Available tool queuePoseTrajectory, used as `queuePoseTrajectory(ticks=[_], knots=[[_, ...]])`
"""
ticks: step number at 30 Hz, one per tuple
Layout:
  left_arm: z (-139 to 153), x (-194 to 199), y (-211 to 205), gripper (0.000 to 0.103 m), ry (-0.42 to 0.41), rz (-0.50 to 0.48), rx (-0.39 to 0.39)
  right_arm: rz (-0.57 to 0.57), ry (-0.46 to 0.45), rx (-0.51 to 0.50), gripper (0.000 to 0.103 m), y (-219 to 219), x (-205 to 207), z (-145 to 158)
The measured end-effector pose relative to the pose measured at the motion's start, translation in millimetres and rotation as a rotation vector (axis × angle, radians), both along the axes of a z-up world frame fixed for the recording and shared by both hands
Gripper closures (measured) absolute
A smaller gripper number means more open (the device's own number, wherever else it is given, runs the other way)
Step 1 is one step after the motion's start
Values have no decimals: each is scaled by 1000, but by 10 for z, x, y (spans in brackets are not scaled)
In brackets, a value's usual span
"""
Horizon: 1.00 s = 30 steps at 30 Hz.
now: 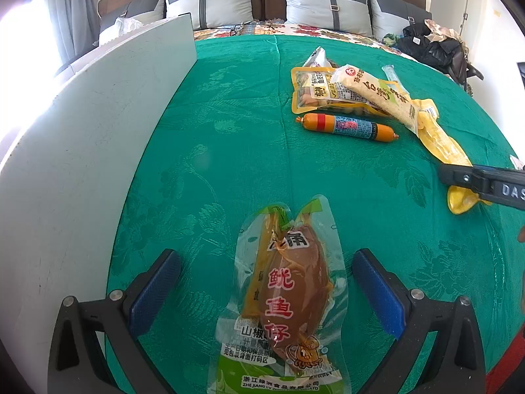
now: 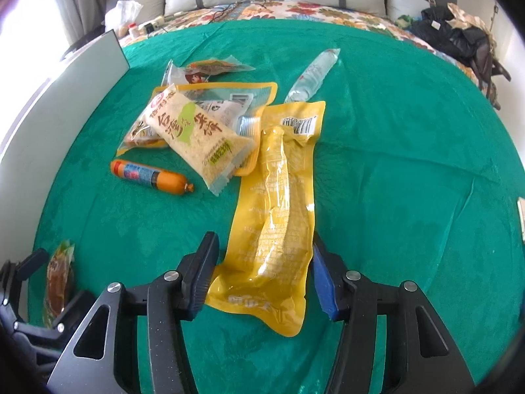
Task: Organize snacks
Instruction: 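Lift the fish snack packet with the left tool while the right tool approaches the yellow pouch, then close the left tool on the fish packet while the right tool closes on the yellow pouch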
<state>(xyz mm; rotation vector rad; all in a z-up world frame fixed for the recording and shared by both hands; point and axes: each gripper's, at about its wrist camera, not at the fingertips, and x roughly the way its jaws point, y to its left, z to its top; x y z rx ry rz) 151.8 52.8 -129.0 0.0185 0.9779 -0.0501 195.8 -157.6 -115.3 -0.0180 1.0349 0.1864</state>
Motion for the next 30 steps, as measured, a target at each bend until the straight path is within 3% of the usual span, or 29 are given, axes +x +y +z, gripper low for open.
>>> queuePoseTrajectory(ticks=[3, 11, 13, 14, 15, 21, 30], knots=[[0, 2, 0, 0, 0, 0, 0, 23, -16, -31, 56, -90, -270, 18], [-1, -4, -2, 0, -1, 2, 1, 36, -120, -21, 51, -276, -1162, -78], [1, -1, -3, 0, -1, 2, 1, 36, -131, -5, 45, -284, -1229, -116], [4, 1, -3, 0, 0, 2, 1, 47, -127, -17, 27, -265, -1227, -130], [8, 4, -3, 0, -1, 2, 1, 58, -125, -30, 20, -243, -1208, -141], [2, 5, -3, 0, -1, 2, 1, 55, -180, -47, 10, -176, -1185, -183], [3, 8, -2, 0, -1, 3, 1, 64, -206, -45, 7, -165, -1182, -207]])
